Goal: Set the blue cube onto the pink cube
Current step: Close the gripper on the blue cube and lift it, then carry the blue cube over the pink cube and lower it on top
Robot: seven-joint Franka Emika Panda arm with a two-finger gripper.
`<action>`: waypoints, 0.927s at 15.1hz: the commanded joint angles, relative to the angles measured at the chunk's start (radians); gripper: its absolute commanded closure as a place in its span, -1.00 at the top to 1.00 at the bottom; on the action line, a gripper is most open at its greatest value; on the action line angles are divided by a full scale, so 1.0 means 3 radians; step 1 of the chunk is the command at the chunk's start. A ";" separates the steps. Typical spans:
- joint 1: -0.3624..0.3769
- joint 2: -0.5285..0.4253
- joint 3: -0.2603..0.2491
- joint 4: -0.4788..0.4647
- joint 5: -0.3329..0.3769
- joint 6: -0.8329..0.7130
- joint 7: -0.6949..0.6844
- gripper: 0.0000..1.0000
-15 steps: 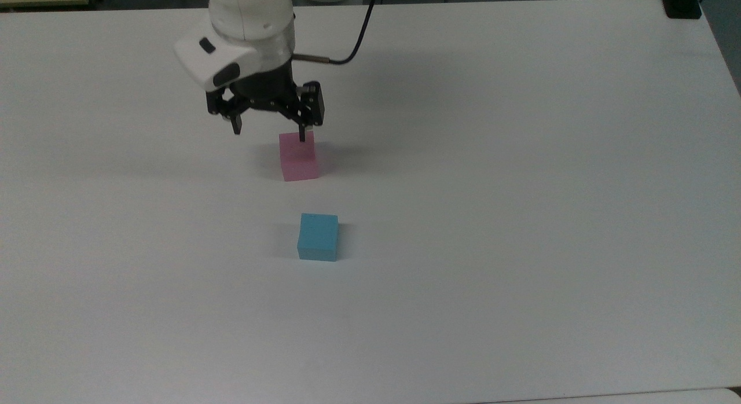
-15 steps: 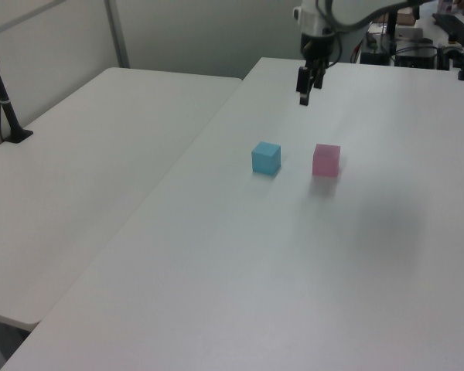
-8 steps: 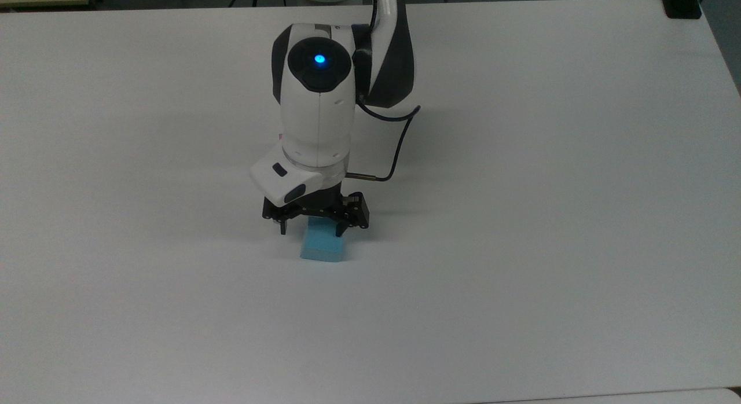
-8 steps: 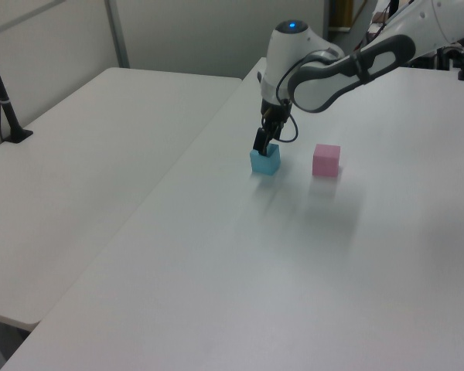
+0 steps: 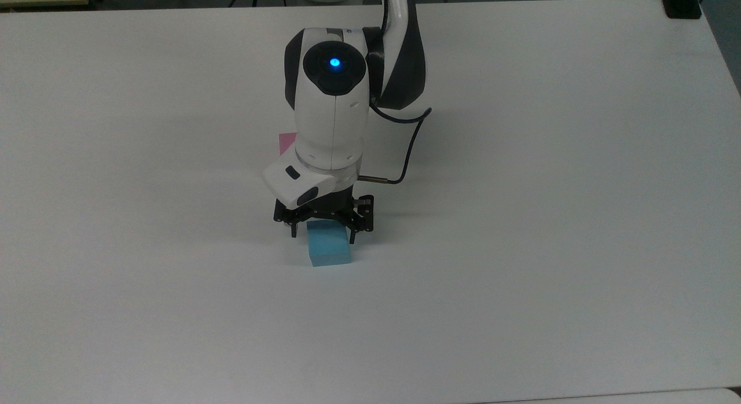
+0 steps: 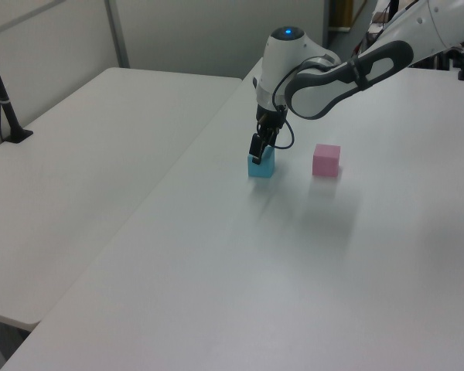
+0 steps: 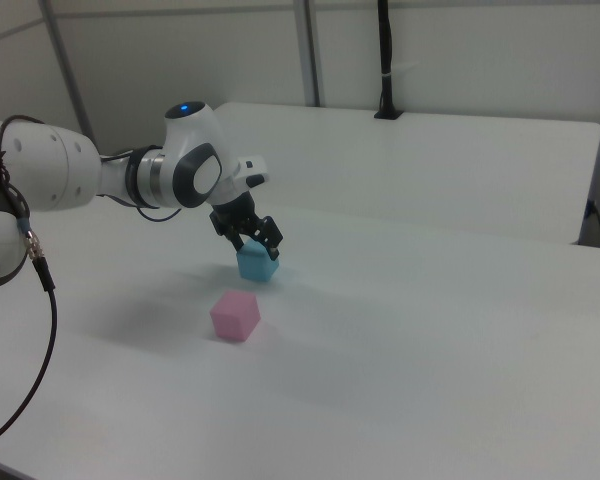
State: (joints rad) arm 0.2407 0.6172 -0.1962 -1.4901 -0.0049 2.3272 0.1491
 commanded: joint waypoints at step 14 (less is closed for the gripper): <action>0.0036 -0.1023 -0.0006 -0.0911 -0.0122 -0.0021 -0.0364 -0.74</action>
State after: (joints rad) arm 0.2428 0.5433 -0.1952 -1.5214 -0.0418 2.3271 0.0924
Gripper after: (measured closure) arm 0.352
